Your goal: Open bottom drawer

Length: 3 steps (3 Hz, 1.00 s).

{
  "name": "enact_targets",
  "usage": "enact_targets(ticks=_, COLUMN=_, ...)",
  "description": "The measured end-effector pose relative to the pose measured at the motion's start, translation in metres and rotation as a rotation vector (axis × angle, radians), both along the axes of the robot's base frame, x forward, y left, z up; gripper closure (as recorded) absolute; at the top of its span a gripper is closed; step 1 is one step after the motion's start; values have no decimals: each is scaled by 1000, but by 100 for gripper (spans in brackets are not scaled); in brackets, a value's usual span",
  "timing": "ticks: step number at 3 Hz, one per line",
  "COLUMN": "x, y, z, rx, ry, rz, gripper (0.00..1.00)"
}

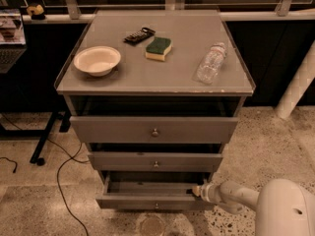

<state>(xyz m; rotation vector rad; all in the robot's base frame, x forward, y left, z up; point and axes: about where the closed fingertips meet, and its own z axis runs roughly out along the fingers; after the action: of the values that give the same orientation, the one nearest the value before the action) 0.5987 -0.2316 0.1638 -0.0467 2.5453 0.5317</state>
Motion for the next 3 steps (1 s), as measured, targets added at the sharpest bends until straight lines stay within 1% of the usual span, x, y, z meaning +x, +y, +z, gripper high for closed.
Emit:
enact_targets(ticks=1, x=-5, y=12, z=-4, rx=-16, ry=16, rz=57, gripper=100)
enact_targets(ticks=2, x=-17, y=25, z=-10, rx=-13, ry=42, rz=113, gripper=100)
enact_targets(ticks=3, x=-26, y=30, z=-13, rx=-15, ry=58, rz=141, gripper=100)
